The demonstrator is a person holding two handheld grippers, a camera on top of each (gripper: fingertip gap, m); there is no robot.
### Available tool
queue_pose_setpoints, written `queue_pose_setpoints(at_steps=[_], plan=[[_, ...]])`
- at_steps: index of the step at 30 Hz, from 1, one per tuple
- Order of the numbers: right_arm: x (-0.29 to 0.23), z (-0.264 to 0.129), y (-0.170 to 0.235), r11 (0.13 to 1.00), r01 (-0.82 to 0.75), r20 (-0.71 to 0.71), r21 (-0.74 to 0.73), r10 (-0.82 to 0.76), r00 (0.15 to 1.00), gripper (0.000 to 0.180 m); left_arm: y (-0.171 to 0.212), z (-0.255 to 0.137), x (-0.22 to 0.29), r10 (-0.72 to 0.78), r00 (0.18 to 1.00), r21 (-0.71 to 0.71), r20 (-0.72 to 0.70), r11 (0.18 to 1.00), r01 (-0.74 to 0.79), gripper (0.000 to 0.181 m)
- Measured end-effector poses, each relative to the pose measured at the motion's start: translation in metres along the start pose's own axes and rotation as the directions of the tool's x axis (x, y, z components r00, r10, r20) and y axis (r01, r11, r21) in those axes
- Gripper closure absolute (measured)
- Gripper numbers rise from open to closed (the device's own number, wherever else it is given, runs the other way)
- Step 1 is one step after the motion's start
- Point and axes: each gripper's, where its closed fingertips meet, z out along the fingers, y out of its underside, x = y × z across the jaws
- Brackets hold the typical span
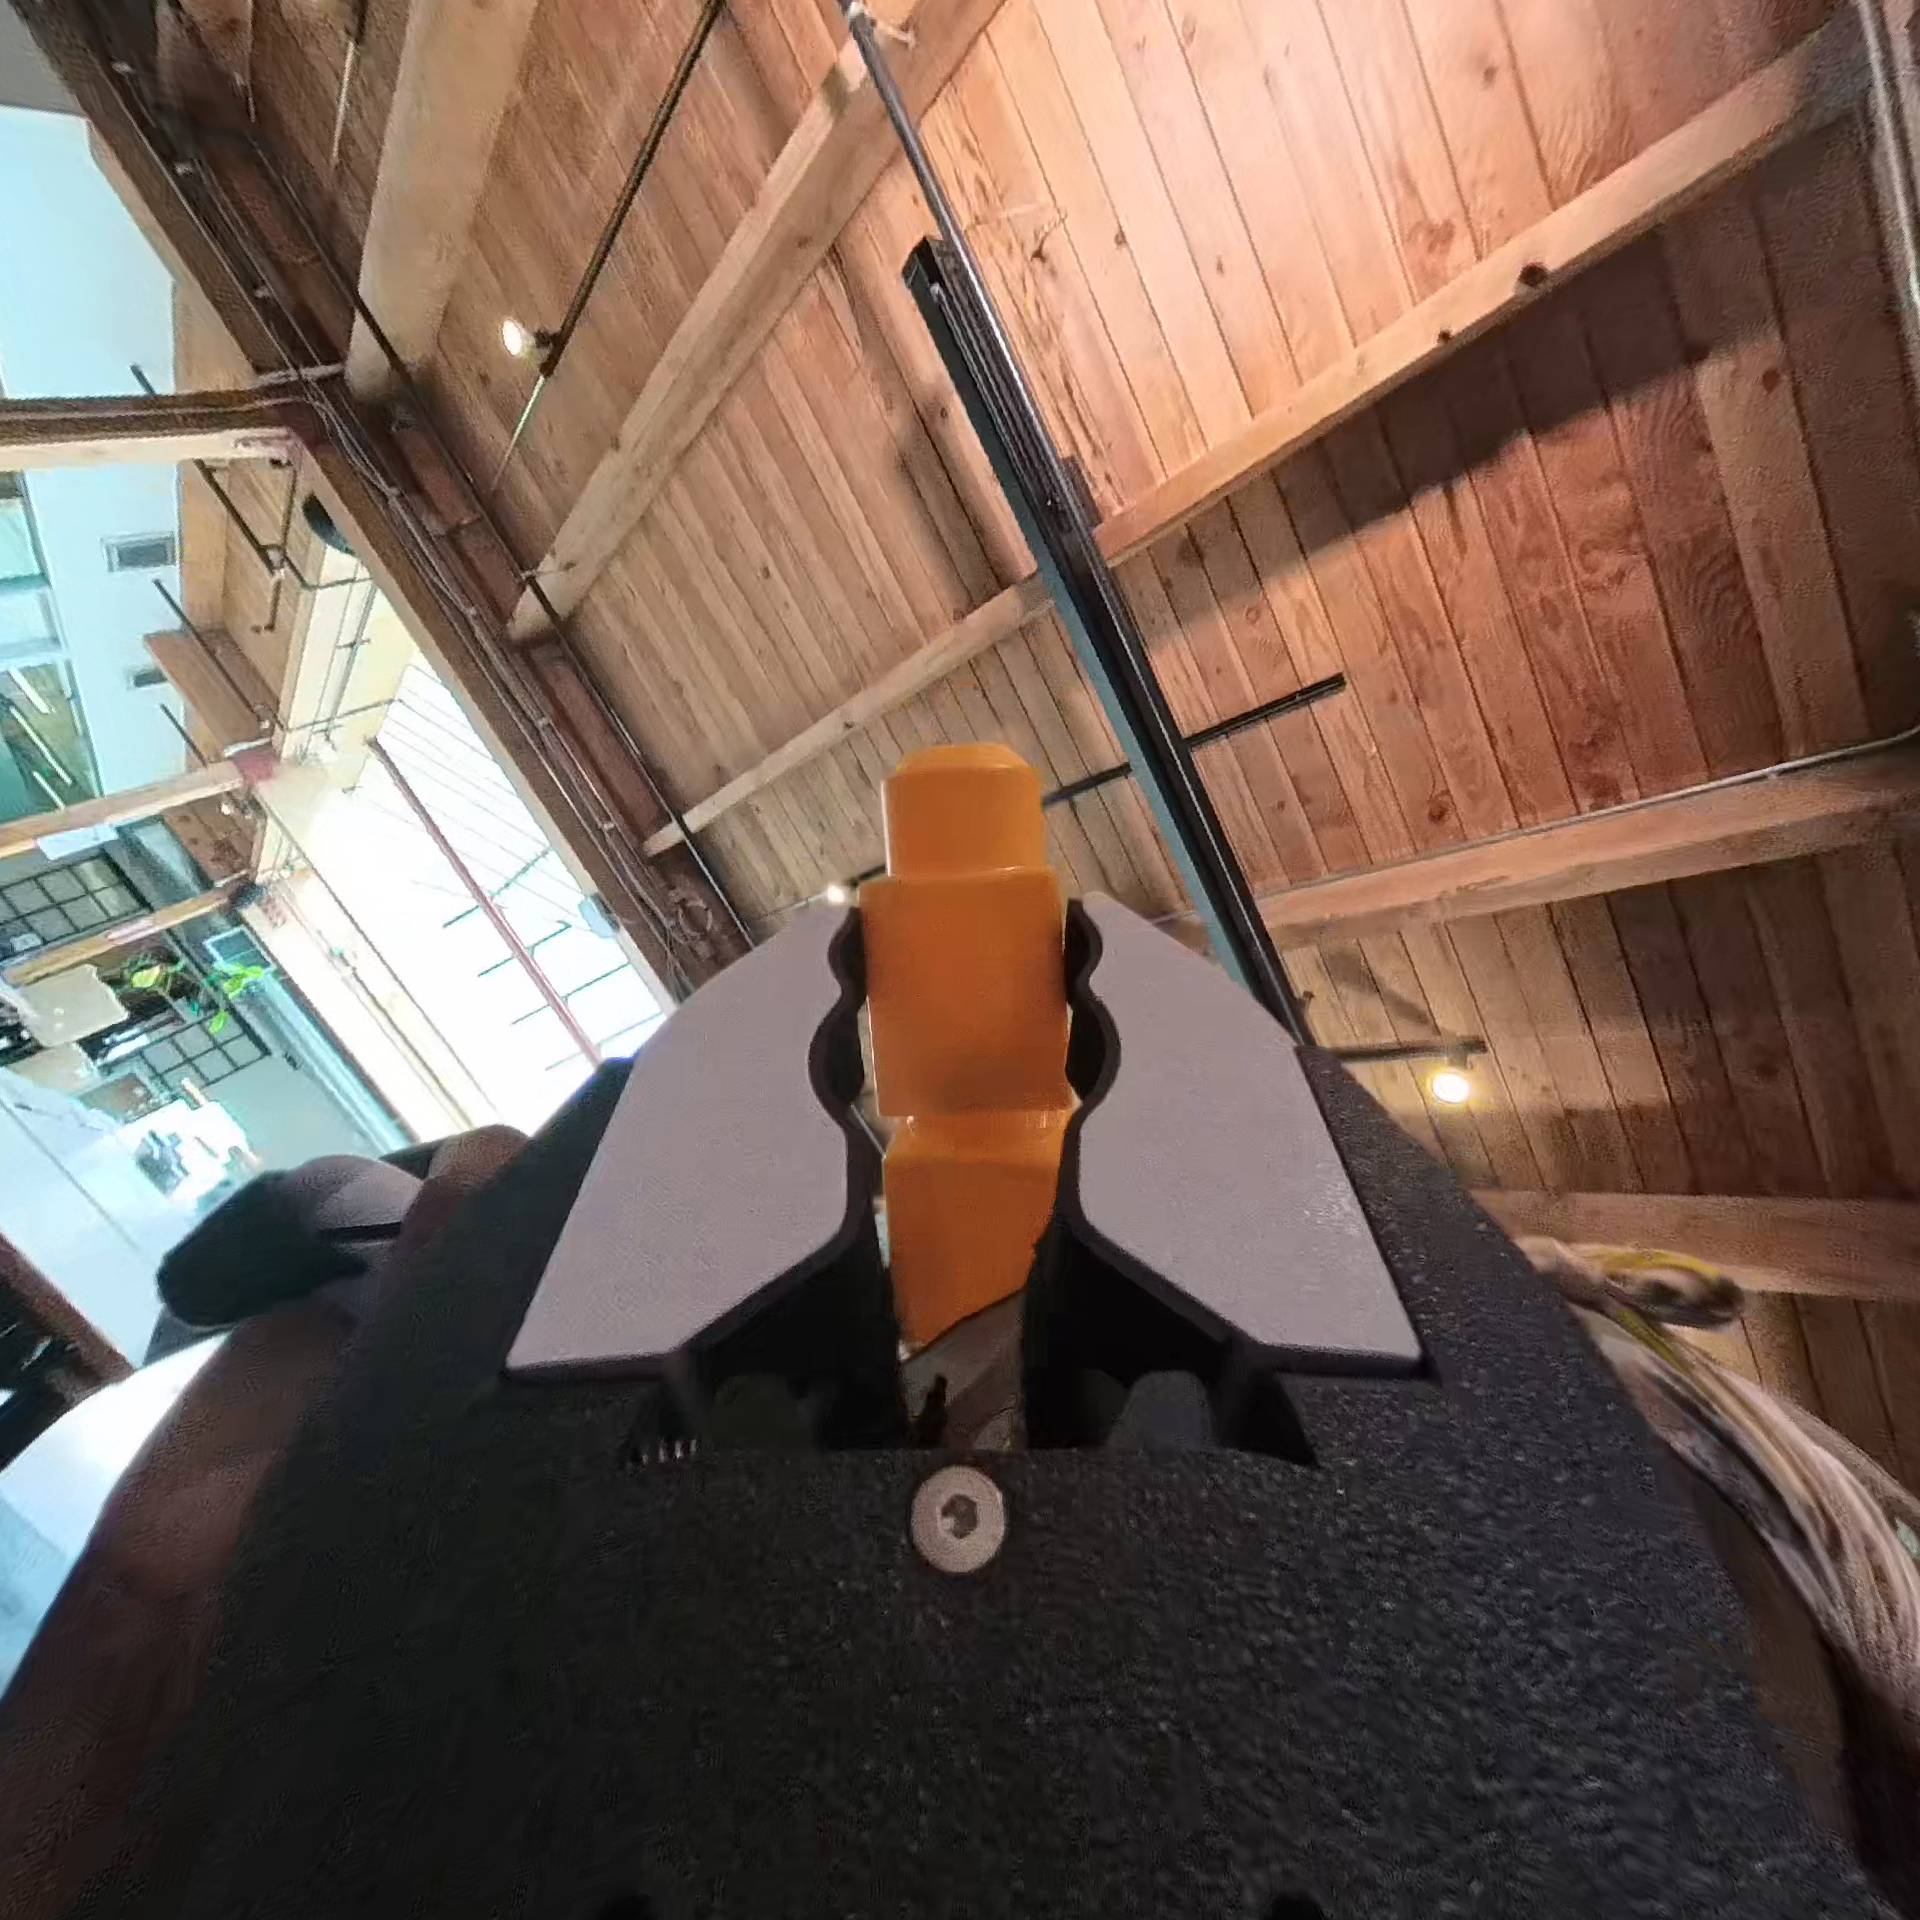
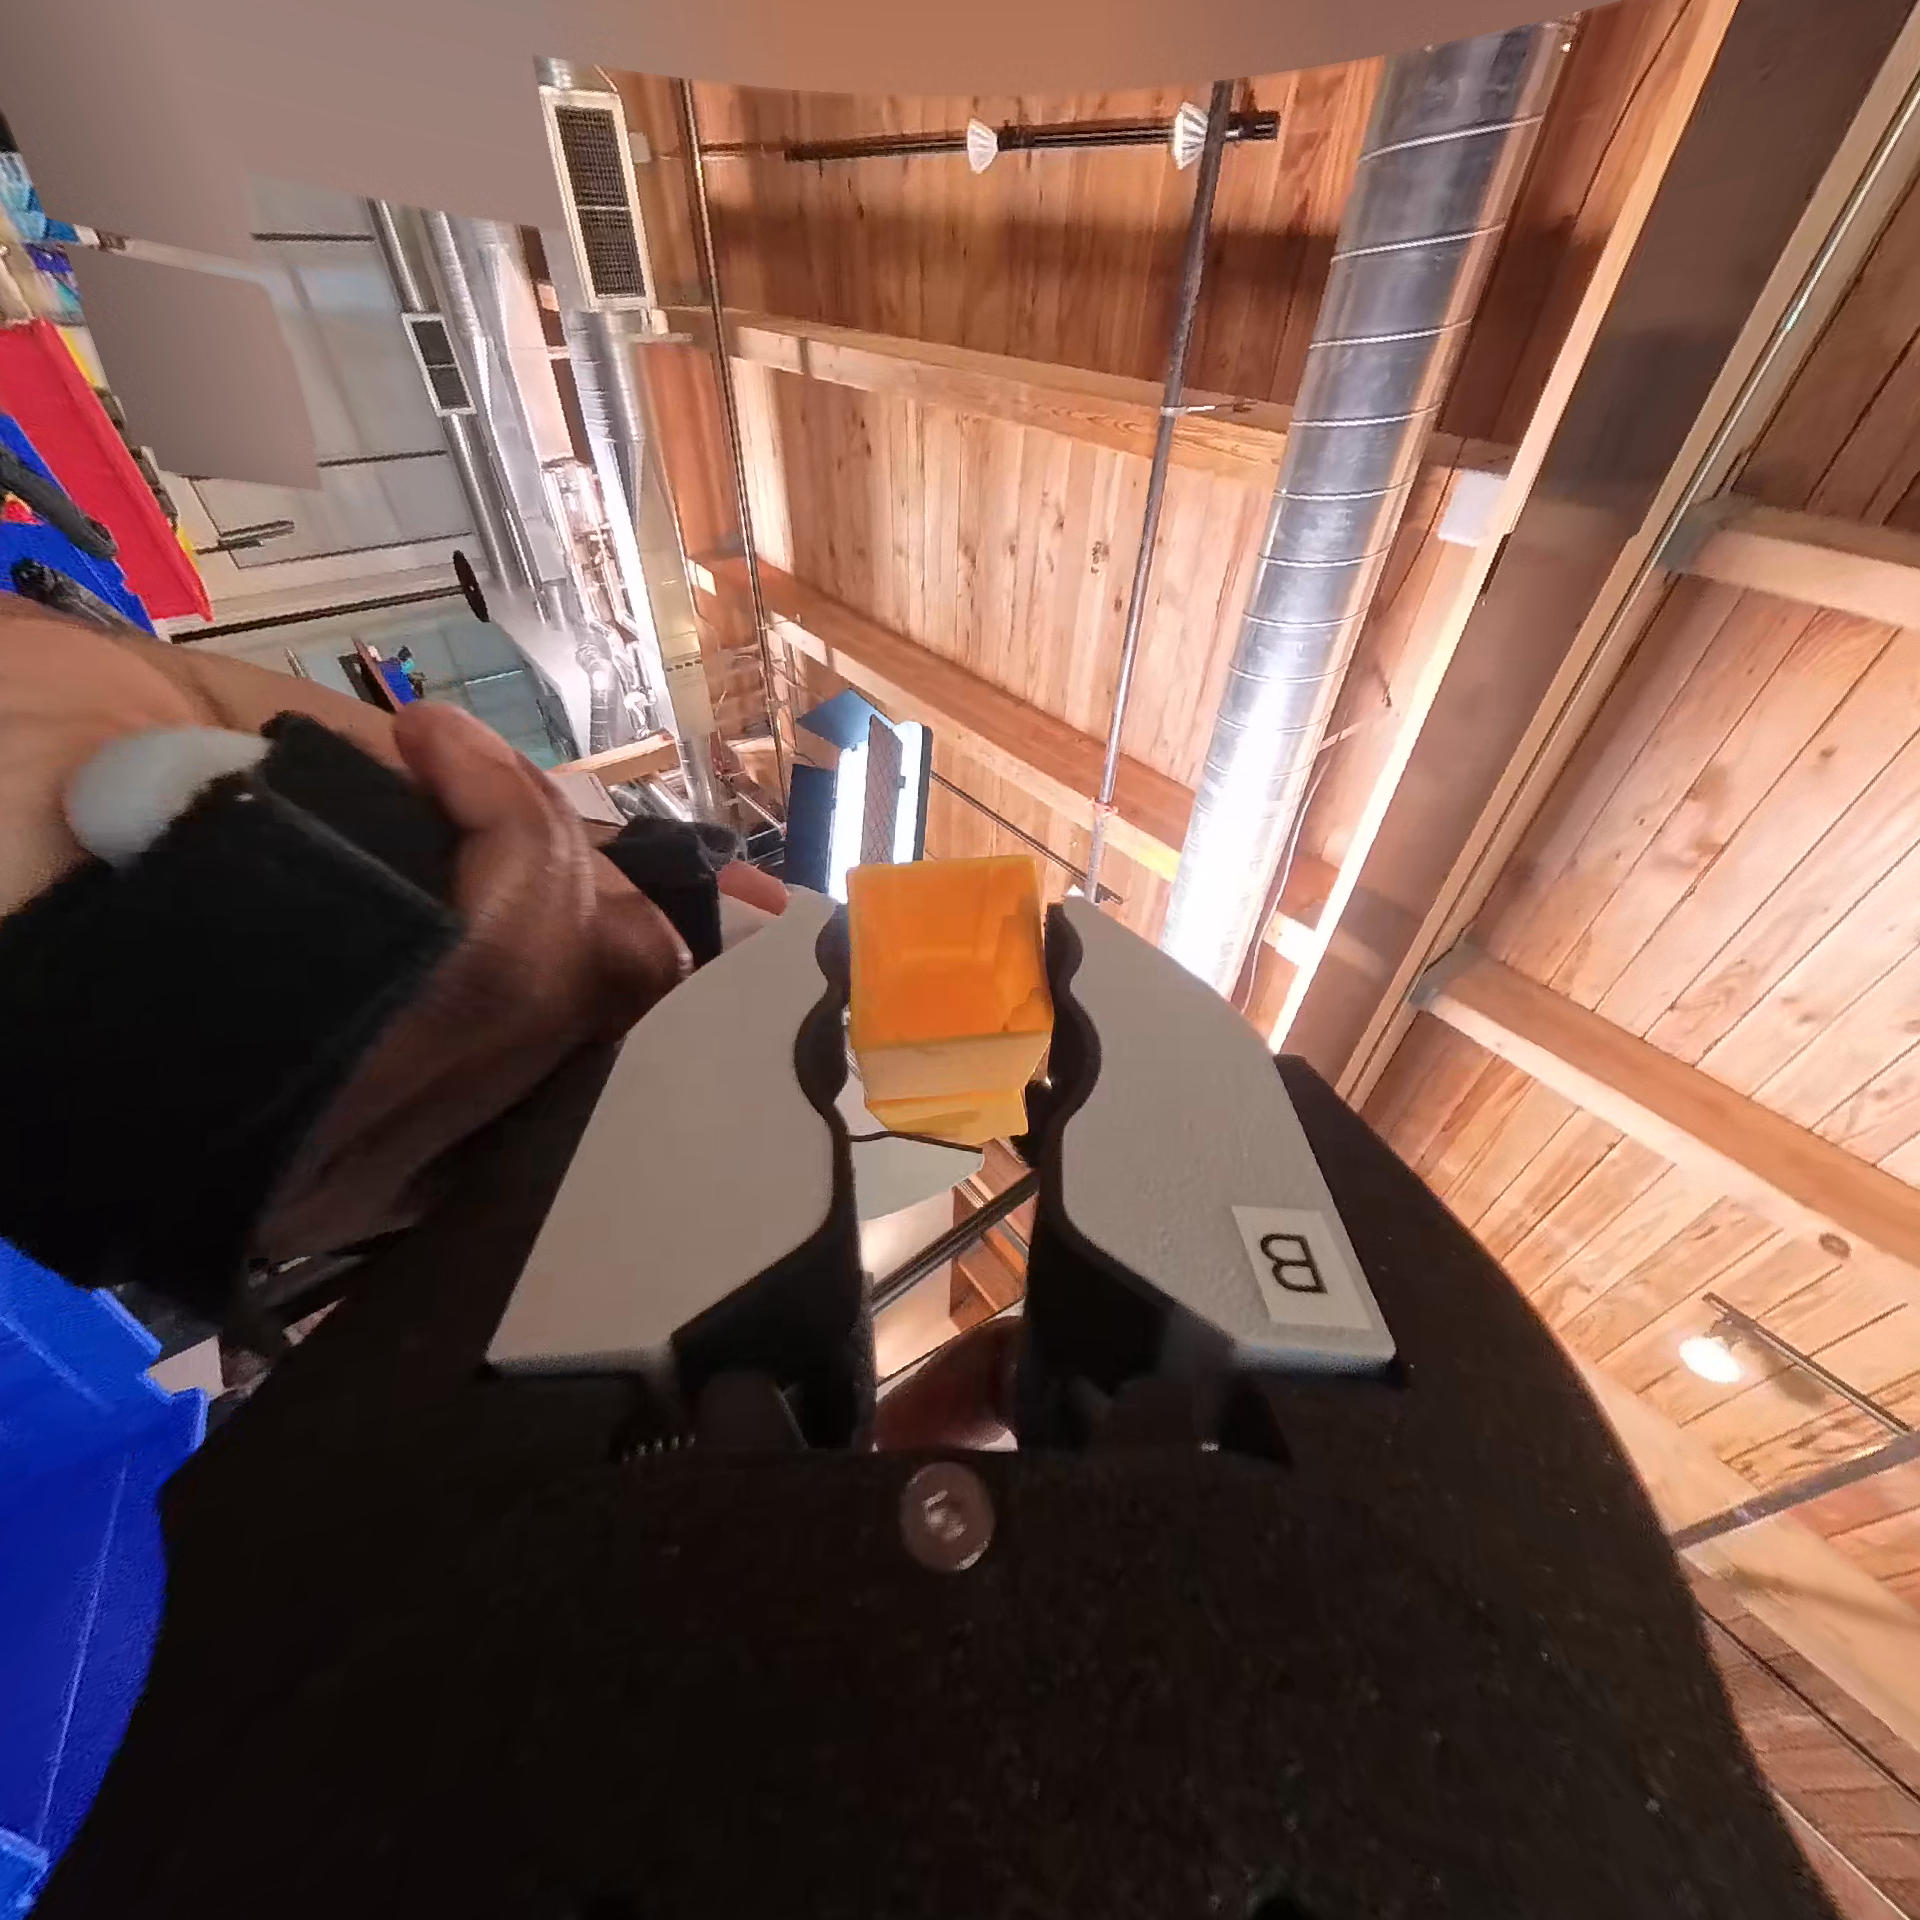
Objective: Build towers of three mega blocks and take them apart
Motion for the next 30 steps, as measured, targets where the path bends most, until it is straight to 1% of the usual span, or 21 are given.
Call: queue_pose_setpoints(at_steps=[1, 3, 6, 10, 14, 19, 25, 30], plan=[[0.003, -0.001, -0.002, 1.000, -0.003, 0.002, 0.004, 0.003, 1.000, 0.144, 0.004, 0.002, 0.000, 0.011, 1.000, -0.038, 0.006, 0.999, -0.011, 0.145], [0.005, -0.004, -0.003, 1.000, 0.018, 0.007, 0.007, -0.018, 1.000, 0.145, 0.008, 0.004, 0.001, 0.013, 1.000, -0.080, 0.015, 0.997, -0.012, 0.145], [0.003, -0.004, 0.000, 0.998, 0.069, -0.002, 0.000, -0.069, 0.998, 0.144, 0.006, 0.003, 0.003, 0.013, 1.000, -0.045, 0.008, 0.999, -0.013, 0.145], [0.005, -0.004, 0.004, 0.997, 0.081, -0.067, 0.003, -0.080, 0.995, 0.145, 0.009, 0.003, 0.003, 0.060, 0.998, -0.043, 0.029, 0.997, -0.059, 0.145], [0.009, -0.006, 0.003, 0.999, 0.046, -0.073, 0.019, -0.044, 0.996, 0.144, 0.014, 0.004, 0.003, 0.097, 0.995, -0.075, 0.021, 0.993, -0.095, 0.145], [0.018, -0.012, 0.003, 0.991, -0.110, -0.075, 0.080, 0.116, 0.990, 0.144, 0.023, 0.007, 0.003, 0.174, 0.984, -0.166, 0.032, 0.972, -0.166, 0.145], [0.026, -0.017, 0.001, 0.966, -0.230, -0.039, 0.116, 0.236, 0.971, 0.144, 0.035, 0.007, 0.003, 0.234, 0.972, -0.262, 0.032, 0.940, -0.218, 0.144], [0.029, -0.022, 0.005, 0.941, -0.316, -0.004, 0.120, 0.318, 0.948, 0.145, 0.038, 0.007, 0.000, 0.273, 0.961, -0.305, 0.039, 0.919, -0.249, 0.144]])
